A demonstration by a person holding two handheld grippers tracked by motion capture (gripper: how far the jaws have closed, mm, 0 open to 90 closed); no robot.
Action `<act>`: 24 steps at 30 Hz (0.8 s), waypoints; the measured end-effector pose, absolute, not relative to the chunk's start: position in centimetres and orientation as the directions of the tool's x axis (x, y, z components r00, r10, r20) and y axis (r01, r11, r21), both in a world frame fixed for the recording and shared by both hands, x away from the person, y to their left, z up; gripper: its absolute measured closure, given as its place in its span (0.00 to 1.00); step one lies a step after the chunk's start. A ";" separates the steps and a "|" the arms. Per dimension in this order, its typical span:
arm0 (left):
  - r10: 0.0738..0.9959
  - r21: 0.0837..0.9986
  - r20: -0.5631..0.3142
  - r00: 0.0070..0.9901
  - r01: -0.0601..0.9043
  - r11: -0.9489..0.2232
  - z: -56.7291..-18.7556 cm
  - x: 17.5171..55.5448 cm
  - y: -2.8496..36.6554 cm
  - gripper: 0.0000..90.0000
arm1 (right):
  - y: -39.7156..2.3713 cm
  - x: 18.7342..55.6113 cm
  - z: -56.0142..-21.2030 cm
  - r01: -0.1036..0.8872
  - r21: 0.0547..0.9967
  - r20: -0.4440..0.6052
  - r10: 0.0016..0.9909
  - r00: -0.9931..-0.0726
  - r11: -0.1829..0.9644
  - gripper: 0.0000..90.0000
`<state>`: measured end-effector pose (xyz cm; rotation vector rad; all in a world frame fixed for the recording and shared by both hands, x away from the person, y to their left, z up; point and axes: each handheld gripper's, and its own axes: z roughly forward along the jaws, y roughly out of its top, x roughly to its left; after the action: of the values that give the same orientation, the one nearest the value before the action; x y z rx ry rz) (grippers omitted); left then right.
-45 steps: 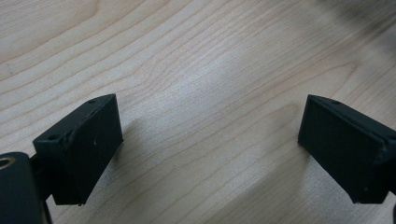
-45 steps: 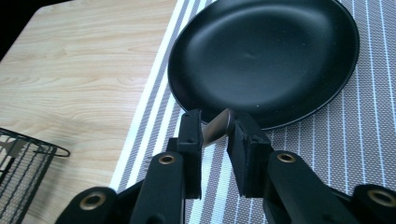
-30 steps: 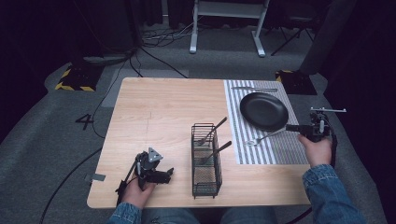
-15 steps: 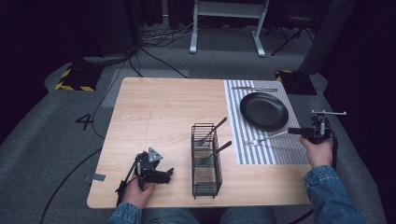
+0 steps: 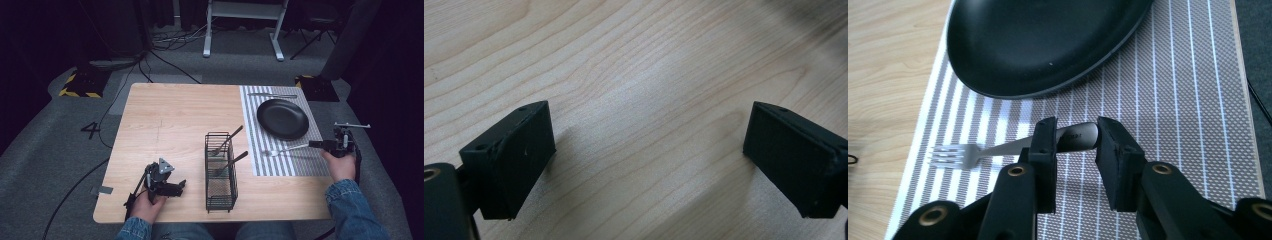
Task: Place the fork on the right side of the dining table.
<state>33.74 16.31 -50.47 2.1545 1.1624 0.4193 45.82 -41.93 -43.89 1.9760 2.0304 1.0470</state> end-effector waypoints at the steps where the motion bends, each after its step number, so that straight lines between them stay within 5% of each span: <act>1: 0.830 0.672 -0.023 0.557 0.624 -0.400 -50.5 33.7 16.3 0.07 | -42.1 45.8 -44.2 0.837 0.539 0.376 0.917 -0.135 -0.097 0.77; 24: 0.830 0.672 -0.024 0.557 0.624 -0.399 -50.5 33.7 16.3 0.07 | -42.8 46.2 -46.5 0.859 0.496 0.378 0.922 -0.085 -0.124 0.74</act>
<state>33.74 16.31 -50.47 2.1550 1.1619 0.4192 46.23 -42.76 -46.53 2.0575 2.0122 0.9964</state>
